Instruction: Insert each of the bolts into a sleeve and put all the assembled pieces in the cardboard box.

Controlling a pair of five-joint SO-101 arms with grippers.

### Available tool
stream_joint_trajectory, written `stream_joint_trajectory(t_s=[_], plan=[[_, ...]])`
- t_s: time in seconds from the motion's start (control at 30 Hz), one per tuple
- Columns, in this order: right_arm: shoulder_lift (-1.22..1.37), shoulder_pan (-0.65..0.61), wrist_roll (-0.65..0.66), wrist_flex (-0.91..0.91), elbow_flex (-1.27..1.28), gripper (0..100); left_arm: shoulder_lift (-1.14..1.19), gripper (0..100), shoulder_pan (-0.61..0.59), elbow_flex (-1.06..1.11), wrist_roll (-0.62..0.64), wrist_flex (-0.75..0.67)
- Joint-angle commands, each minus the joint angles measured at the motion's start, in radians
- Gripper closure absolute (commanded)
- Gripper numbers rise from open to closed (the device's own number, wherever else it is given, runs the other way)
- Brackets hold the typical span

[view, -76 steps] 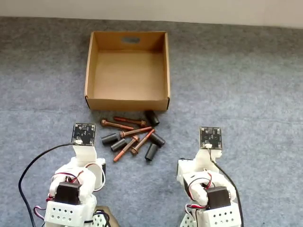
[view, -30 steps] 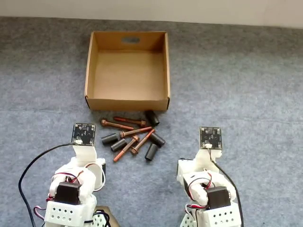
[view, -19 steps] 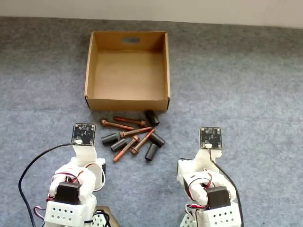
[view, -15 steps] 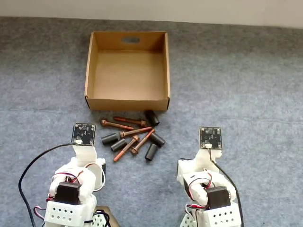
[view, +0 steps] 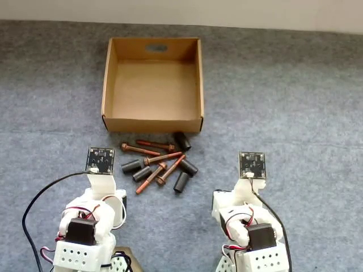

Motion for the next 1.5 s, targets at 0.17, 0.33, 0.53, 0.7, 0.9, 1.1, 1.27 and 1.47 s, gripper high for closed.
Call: stream_joint_trajectory(t_s=[0.17,0.33,0.53,0.7,0.9,1.1,1.27,1.47], plan=[[-0.007,0.012,-0.006,0.005,0.139,99.1,-0.008,99,0.01,0.018,0.009,0.005],[-0.007,0.012,-0.006,0.005,0.139,99.1,-0.008,99,0.008,0.018,0.009,0.005],[-0.007,-0.018,-0.005,0.004,0.139,99.1,-0.008,99,0.008,0.018,0.009,0.005],[-0.007,-0.088,-0.009,0.004,0.139,99.1,-0.008,99,0.008,0.018,0.009,0.005],[-0.007,-0.225,-0.005,0.004,0.139,99.1,-0.008,99,0.002,0.018,0.009,0.005],[-0.007,-0.386,-0.005,0.004,0.139,99.1,-0.008,99,-0.104,0.018,0.009,0.005],[-0.007,-0.496,-0.003,-0.094,0.137,98.9,-0.008,99,-0.182,0.018,0.008,-0.011],[-0.007,-0.395,-0.003,-0.383,0.137,98.9,-0.008,99,-0.185,0.018,0.006,-0.064]])
